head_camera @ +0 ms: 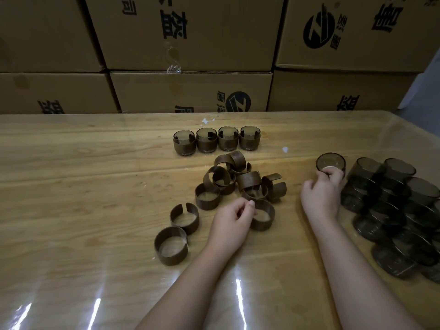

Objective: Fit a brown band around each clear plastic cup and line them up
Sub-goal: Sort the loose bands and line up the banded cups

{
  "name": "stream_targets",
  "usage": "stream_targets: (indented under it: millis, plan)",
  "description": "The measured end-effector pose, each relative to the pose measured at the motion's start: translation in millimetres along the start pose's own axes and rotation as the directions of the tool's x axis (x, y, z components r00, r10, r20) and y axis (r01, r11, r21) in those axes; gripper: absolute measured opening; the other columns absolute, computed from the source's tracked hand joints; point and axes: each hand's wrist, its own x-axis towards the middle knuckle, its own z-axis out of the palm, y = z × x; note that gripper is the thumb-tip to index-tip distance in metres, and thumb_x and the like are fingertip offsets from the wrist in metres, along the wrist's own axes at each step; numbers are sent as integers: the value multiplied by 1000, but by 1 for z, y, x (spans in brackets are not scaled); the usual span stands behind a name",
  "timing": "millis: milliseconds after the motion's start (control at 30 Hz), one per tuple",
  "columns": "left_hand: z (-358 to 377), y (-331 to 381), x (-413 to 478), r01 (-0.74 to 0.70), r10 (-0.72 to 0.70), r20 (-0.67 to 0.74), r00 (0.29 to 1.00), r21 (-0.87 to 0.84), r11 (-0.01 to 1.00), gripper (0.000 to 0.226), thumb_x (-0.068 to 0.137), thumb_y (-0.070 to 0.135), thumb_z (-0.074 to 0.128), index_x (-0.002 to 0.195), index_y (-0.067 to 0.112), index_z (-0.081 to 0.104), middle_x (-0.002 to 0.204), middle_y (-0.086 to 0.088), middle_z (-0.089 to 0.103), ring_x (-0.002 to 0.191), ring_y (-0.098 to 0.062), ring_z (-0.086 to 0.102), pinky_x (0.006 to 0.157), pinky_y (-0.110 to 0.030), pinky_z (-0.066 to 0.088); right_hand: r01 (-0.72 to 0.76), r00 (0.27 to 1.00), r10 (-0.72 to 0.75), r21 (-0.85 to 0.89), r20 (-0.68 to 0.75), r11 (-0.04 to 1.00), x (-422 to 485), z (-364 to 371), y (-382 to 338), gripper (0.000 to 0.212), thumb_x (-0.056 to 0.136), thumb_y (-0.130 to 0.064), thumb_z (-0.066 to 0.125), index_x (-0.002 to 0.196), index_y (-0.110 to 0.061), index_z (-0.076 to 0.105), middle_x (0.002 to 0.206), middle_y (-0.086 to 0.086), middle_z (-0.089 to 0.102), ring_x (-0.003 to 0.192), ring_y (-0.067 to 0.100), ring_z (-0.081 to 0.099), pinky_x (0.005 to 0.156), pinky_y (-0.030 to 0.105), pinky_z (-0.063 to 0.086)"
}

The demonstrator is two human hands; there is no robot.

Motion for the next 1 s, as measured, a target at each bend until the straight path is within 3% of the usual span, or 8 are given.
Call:
stream_targets:
  millis: [100,233,400,500,600,767,900,1000]
  plan:
    - [-2,2,1,45,-45,-2,999,-108,993,27,99,30,50,77,22,66,58,10,55,59,-4,53,62,-29,47,74,995,-60,167,-85,983,-9,-8,-12,35,95,-15,52,128,-1,57,138,4,36,114,12,46,89,24,43]
    - [-11,2,5,121,-121,22,992,-356,927,29,99,29,47,81,17,66,57,7,58,49,-4,52,49,-17,44,471,863,-365,294,-351,831,-37,-24,-46,28,89,5,54,116,5,61,122,19,47,111,-2,37,93,4,35]
    - [-20,2,10,163,-166,69,984,-729,665,33,96,35,45,102,10,64,92,-9,74,55,-13,61,51,-21,49,675,737,-566,428,-369,601,-80,-33,-80,27,90,-1,47,109,6,65,114,11,48,114,0,44,99,17,38]
    - [-21,3,11,162,-129,105,986,-782,602,53,86,50,43,121,13,59,119,-8,69,75,-18,70,61,-24,55,688,718,-602,486,-350,538,-96,-38,-79,26,90,-4,47,103,4,68,110,8,49,113,0,47,97,16,38]
    - [-20,6,10,148,-110,101,989,-750,645,54,89,53,39,127,18,57,123,-6,67,90,-22,70,73,-33,55,672,721,-621,526,-306,521,-103,-39,-75,24,88,-7,48,91,2,70,103,9,54,106,6,52,93,18,41]
    - [-13,8,5,96,-120,12,993,-683,724,45,102,40,31,98,29,74,104,-8,74,85,-23,70,67,-32,55,548,799,-557,656,-228,519,-113,-32,-75,25,87,-10,43,75,-1,62,90,3,54,92,9,54,81,19,43]
    - [-11,9,5,93,-103,25,994,-663,743,53,98,52,29,85,32,77,86,-8,73,67,-19,66,57,-28,52,440,853,-490,754,-180,489,-114,-31,-75,20,87,-9,40,76,-11,58,87,2,54,86,9,54,77,16,42]
    - [-10,6,6,83,-104,8,995,-669,738,59,88,66,29,74,32,75,70,-5,66,61,-17,59,55,-27,46,466,825,-541,740,-165,484,-116,-31,-76,19,89,-10,43,84,-6,61,93,4,55,90,10,55,77,19,45]
